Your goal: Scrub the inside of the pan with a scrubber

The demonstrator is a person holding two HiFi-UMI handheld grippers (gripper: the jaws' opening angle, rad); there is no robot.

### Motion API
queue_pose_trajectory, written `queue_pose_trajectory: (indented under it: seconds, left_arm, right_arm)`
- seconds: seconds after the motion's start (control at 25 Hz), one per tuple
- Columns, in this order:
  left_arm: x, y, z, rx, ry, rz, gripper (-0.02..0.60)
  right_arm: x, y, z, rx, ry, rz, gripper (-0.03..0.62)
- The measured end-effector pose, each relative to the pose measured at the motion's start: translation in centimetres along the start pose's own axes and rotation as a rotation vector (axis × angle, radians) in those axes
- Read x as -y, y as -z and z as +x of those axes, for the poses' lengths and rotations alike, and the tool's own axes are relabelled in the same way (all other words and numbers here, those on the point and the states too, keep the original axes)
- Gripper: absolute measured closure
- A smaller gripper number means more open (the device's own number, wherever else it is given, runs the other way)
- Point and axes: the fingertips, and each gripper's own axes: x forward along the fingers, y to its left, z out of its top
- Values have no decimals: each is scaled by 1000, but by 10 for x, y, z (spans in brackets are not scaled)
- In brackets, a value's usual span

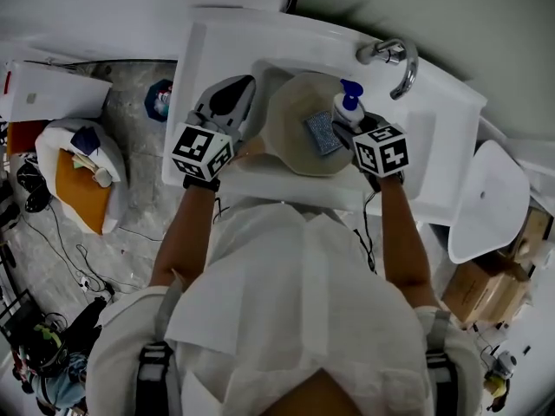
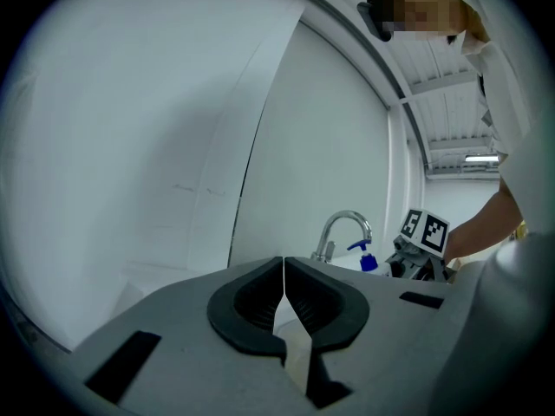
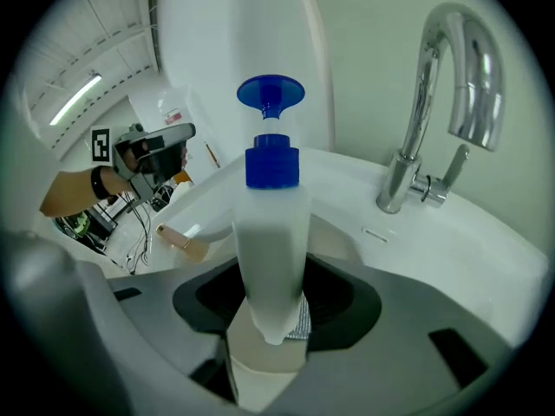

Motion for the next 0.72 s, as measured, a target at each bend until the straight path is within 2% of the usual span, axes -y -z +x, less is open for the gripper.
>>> queue_pose_trajectory:
  seconds: [0.32,0.52,0.72]
  left_arm:
    - [23,3,-4,-17,20,16,563]
    - [33,5,-6,-20,26,14,563]
    - [41,4,-2,-17,33,13,563]
  right_arm:
    - [-16,48,-22,-139,-61,123,402]
    - [-25,71,-29,-245,-86,154,402]
    - [-22,76,-31,-261,-81,167,402]
